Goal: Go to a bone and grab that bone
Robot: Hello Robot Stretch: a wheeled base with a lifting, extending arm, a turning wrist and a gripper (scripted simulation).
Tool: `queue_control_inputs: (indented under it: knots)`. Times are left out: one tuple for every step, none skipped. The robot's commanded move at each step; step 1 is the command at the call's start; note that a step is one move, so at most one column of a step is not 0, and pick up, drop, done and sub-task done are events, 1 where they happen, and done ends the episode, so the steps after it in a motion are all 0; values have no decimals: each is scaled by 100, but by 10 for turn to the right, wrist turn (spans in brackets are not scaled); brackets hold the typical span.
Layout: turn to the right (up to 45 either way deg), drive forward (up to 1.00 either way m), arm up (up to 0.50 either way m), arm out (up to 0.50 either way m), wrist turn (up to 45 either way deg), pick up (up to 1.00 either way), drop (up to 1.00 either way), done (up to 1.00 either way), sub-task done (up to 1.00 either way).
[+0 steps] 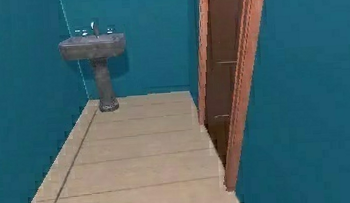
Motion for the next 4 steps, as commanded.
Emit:
queue_control_inputs:
  knots:
    - [0,100,0,0,0,0,0,0,0]
    - [90,0,0,0,0,0,0,0,0]
    - [0,30,0,0,0,0,0,0,0]
    - [210,0,0,0,0,0,0,0,0]
